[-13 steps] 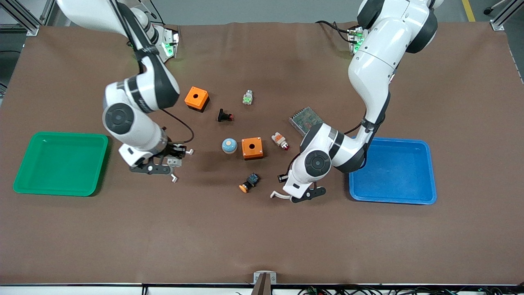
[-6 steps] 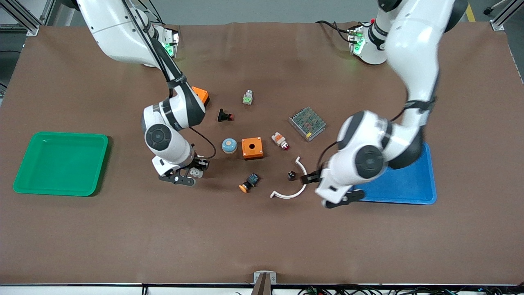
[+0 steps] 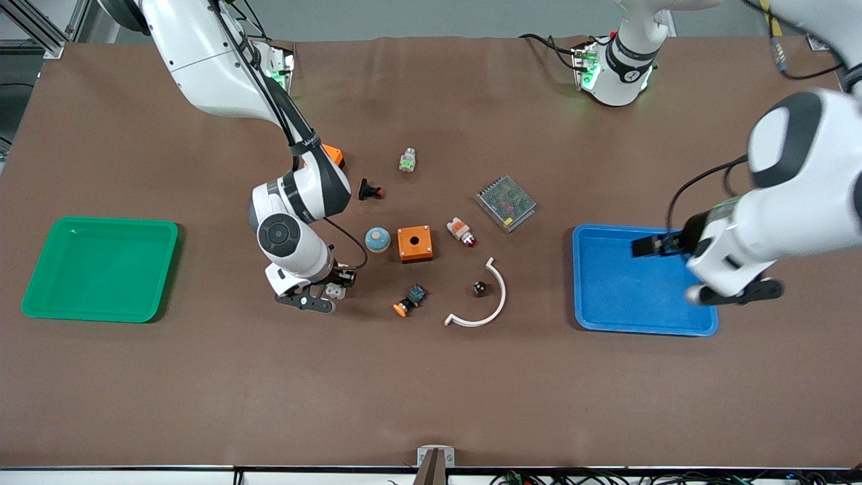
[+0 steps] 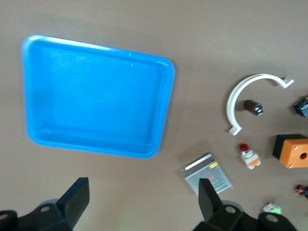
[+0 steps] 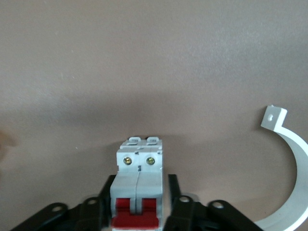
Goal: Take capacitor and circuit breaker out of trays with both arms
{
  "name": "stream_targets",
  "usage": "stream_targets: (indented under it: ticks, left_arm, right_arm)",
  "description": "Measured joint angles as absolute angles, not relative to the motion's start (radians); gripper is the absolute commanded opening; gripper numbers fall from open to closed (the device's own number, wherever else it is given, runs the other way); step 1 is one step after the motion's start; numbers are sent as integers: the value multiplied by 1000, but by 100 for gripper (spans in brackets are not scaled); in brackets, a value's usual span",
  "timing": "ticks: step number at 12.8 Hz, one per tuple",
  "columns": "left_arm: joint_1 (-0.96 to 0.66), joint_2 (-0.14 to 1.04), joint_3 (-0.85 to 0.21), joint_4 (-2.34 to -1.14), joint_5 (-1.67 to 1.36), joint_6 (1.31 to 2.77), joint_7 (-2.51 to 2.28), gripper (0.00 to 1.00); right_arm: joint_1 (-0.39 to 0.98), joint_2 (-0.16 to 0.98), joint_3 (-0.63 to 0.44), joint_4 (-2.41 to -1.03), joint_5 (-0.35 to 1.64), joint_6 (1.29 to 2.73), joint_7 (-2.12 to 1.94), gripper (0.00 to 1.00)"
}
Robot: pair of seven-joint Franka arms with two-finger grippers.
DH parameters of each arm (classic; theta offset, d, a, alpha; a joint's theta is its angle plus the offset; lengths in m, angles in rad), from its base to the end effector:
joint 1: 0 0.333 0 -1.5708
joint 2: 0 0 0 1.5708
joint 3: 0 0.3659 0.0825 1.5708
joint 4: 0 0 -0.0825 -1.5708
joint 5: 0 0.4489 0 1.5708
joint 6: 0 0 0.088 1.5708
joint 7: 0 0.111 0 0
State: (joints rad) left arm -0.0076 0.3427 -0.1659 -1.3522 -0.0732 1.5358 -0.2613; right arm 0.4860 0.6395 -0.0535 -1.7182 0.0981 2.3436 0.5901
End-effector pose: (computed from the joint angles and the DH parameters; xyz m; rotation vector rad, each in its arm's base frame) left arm 0.7156 -0.1143 0.5562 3.0330 0.1458 -0.2718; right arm 0.6754 0.3180 0.2061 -3.0962 0.3360 0.0458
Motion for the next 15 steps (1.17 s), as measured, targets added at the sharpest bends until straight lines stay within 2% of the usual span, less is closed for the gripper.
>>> stream_targets:
  ticks: [3,7,11,15]
  left_arm:
    - [69,202,-166,-1483,-73,1538,-188,100]
    - [99,82,-164,-1591,-69,1592,-161,100]
    - [99,34,-163,-1607,-36,1607,-161,100]
    - [100,34,-163,-1597,-36,1616,-161,100]
  right_arm:
    - [484,639,-65,-1636,97,2229,571,100]
    - [413,606,-86,-1435,96,1865,381,100]
    - [247,456,-90,-1398,79,1609,222,100]
    - [141,311,-90,-1400,35,1427,90,100]
